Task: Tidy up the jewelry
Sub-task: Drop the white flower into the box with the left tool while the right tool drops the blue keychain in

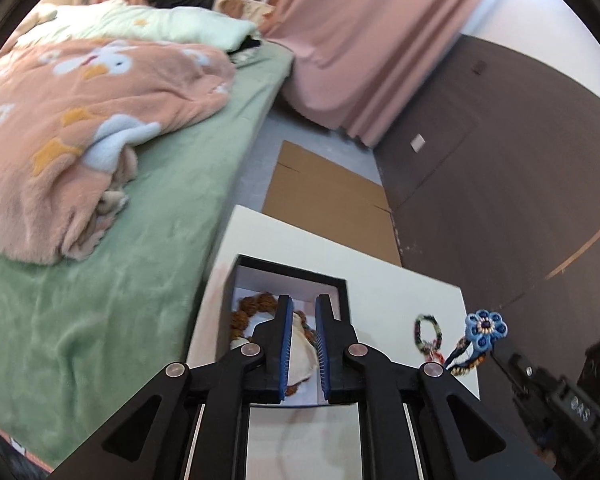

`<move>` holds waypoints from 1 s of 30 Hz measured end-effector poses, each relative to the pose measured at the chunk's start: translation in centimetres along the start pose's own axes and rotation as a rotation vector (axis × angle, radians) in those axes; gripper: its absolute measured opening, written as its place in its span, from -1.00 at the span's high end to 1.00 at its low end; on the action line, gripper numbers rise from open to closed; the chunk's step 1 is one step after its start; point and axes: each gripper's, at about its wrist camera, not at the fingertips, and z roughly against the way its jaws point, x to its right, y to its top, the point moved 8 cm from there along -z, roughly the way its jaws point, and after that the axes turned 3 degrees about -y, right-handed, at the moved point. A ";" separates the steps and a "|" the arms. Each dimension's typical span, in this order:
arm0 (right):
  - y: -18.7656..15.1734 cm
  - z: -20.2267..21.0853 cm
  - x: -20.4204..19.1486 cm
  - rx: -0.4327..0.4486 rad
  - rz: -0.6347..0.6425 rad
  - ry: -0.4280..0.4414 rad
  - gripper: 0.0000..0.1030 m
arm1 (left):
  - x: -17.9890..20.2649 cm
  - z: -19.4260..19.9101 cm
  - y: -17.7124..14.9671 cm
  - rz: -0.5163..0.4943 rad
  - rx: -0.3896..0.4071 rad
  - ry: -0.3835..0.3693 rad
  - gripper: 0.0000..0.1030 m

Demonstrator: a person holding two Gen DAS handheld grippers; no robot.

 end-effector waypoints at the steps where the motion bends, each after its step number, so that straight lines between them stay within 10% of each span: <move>1: -0.2 -0.2 -0.6 -0.002 0.006 0.020 0.87 | -0.2 0.1 0.1 0.010 0.005 0.003 0.71; 6: -1.2 -1.7 -3.7 -0.026 0.030 0.099 0.87 | -1.3 1.0 0.8 0.071 0.055 0.005 -0.43; 19: -3.2 -5.6 -8.0 -0.083 0.049 0.202 0.86 | -4.8 3.2 2.6 0.195 0.171 0.089 -0.47; 23: -4.3 -7.8 -7.0 -0.208 0.021 0.135 -0.10 | -4.9 3.2 2.6 0.199 0.172 0.095 -0.47; 30: -2.0 -4.8 -3.1 -0.123 -0.034 0.059 -0.20 | -2.3 2.6 1.8 0.120 0.152 0.069 -0.47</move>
